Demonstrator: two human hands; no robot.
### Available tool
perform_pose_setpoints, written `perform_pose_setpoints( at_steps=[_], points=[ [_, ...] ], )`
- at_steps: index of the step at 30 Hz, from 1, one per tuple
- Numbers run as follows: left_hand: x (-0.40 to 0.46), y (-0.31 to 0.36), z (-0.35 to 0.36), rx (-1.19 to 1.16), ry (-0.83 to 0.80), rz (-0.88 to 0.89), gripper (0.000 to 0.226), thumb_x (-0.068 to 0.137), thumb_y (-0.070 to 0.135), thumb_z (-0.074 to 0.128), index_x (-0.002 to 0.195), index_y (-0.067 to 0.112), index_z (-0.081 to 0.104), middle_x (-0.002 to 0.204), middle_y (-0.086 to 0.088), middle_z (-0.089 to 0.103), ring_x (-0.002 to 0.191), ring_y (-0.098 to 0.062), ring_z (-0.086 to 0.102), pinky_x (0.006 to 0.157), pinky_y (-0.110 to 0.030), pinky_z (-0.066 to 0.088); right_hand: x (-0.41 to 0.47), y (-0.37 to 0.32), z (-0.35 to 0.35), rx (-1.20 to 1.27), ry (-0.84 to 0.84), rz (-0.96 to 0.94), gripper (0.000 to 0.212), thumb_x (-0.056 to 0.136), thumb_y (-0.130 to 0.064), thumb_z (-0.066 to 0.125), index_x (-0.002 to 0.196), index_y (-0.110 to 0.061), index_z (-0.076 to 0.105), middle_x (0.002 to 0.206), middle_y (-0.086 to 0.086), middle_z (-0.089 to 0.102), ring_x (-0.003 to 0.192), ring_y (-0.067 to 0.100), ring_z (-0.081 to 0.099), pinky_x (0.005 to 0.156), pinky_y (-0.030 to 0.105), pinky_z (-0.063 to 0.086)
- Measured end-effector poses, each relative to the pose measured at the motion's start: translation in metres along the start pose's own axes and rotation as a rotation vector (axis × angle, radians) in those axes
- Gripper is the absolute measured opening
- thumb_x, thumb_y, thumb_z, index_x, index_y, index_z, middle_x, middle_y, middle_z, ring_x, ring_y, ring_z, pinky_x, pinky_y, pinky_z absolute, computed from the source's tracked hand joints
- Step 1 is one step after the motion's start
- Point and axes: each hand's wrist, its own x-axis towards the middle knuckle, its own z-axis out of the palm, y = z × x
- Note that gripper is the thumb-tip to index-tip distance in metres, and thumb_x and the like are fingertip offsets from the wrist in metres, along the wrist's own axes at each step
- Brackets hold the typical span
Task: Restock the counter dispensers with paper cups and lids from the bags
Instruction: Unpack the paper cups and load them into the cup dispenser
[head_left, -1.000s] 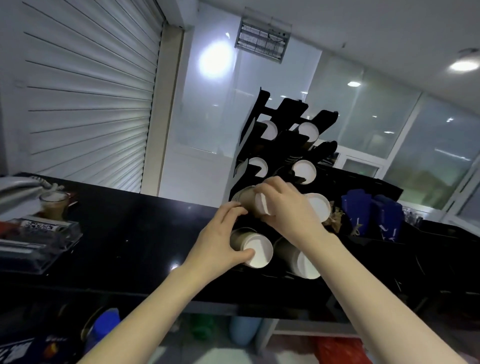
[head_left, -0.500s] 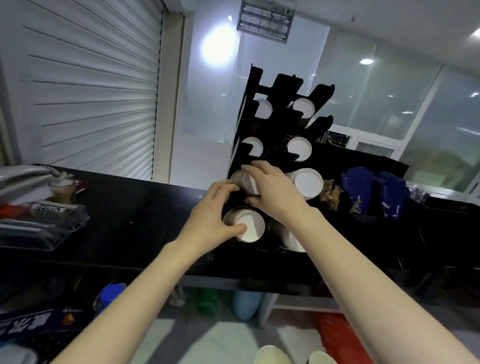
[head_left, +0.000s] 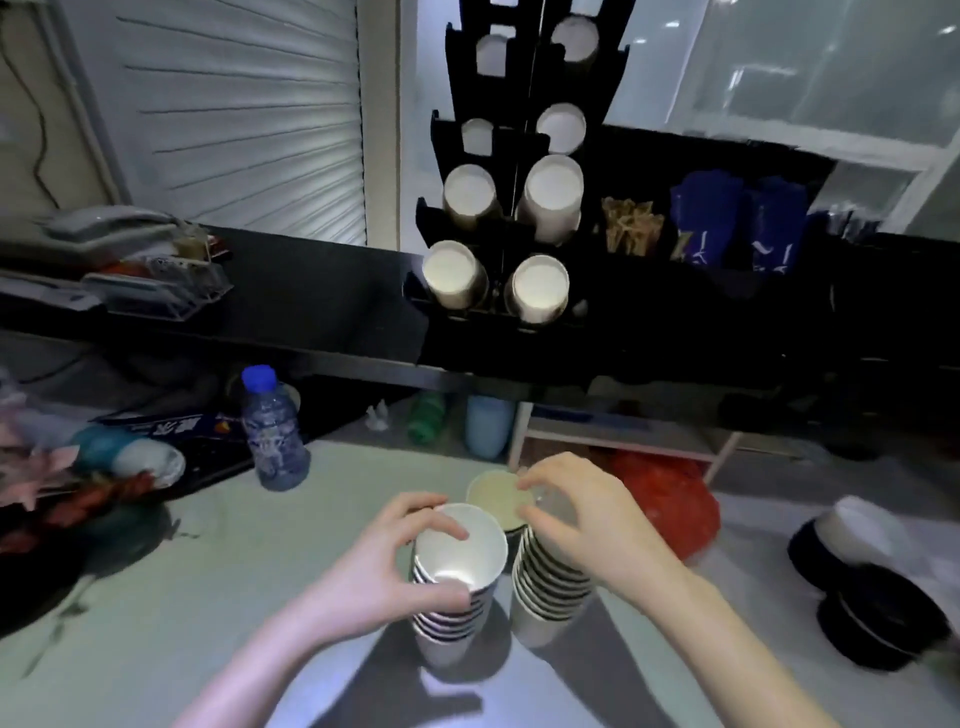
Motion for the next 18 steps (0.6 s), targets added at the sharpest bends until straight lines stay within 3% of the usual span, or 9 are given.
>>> perform_pose_setpoints(
  at_steps=[3, 8, 10, 12, 14, 16, 18],
  points=[
    [-0.018, -0.008, 0.031, 0.027, 0.081, -0.049, 0.064, 0.052, 0.040, 0.081, 0.111, 0.040, 0.055, 0.133, 0.020, 0.038, 0.127, 0.008, 0.037, 0.106, -0.018, 0.032, -0.023, 0.009, 0.011, -0.038, 0.008, -0.013, 0.030, 0.090, -0.046, 0.056, 0.115, -0.032, 0.062, 0.120, -0.016, 0.053, 0.113, 0.007, 0.049, 0.095, 0.034, 0.044],
    [-0.024, -0.006, 0.045, 0.091, 0.421, -0.101, 0.050, 0.048, 0.044, 0.079, 0.091, 0.037, 0.055, 0.108, 0.014, 0.056, 0.102, 0.004, 0.049, 0.083, -0.007, 0.035, -0.041, 0.002, 0.022, -0.015, 0.097, -0.039, 0.037, 0.086, -0.034, 0.063, 0.121, -0.021, 0.063, 0.125, -0.006, 0.058, 0.120, 0.016, 0.049, 0.103, 0.039, 0.041],
    [-0.033, 0.000, 0.040, -0.031, 0.570, -0.175, 0.049, 0.053, 0.031, 0.089, 0.091, 0.033, 0.058, 0.103, 0.012, 0.061, 0.098, 0.003, 0.053, 0.080, -0.014, 0.041, -0.051, -0.011, 0.028, 0.064, 0.144, -0.063, 0.041, 0.085, -0.037, 0.062, 0.123, -0.021, 0.061, 0.123, -0.005, 0.058, 0.117, 0.014, 0.050, 0.100, 0.038, 0.043],
    [-0.043, 0.004, 0.032, -0.220, 0.680, -0.255, 0.049, 0.058, 0.025, 0.091, 0.095, 0.028, 0.059, 0.097, 0.004, 0.066, 0.090, -0.008, 0.060, 0.079, -0.026, 0.048, -0.062, -0.028, 0.035, 0.162, 0.073, -0.065, 0.055, 0.087, -0.047, 0.060, 0.136, -0.025, 0.048, 0.134, -0.008, 0.052, 0.123, 0.010, 0.044, 0.106, 0.035, 0.039],
    [-0.053, 0.010, 0.024, -0.417, 0.728, -0.273, 0.047, 0.060, 0.028, 0.084, 0.100, 0.021, 0.060, 0.093, -0.001, 0.069, 0.085, -0.016, 0.065, 0.076, -0.030, 0.055, -0.066, -0.044, 0.043, 0.167, 0.005, -0.073, 0.075, 0.083, -0.060, 0.055, 0.147, -0.028, 0.031, 0.146, -0.009, 0.040, 0.134, 0.010, 0.034, 0.117, 0.033, 0.022],
    [-0.060, 0.017, 0.022, -0.557, 0.733, -0.261, 0.042, 0.065, 0.028, 0.076, 0.102, 0.017, 0.059, 0.095, -0.004, 0.067, 0.083, -0.016, 0.067, 0.071, -0.030, 0.058, -0.063, -0.057, 0.052, 0.095, 0.021, -0.100, 0.084, 0.082, -0.064, 0.054, 0.150, -0.024, 0.024, 0.150, -0.006, 0.035, 0.139, 0.012, 0.028, 0.119, 0.028, 0.006],
    [-0.065, 0.021, 0.021, -0.607, 0.743, -0.264, 0.041, 0.067, 0.027, 0.074, 0.104, 0.017, 0.058, 0.098, -0.007, 0.065, 0.080, -0.012, 0.067, 0.068, -0.030, 0.058, -0.059, -0.068, 0.058, 0.063, 0.085, -0.141, 0.085, 0.081, -0.065, 0.053, 0.149, -0.021, 0.028, 0.147, -0.004, 0.040, 0.137, 0.015, 0.033, 0.121, 0.033, 0.008]
  ],
)
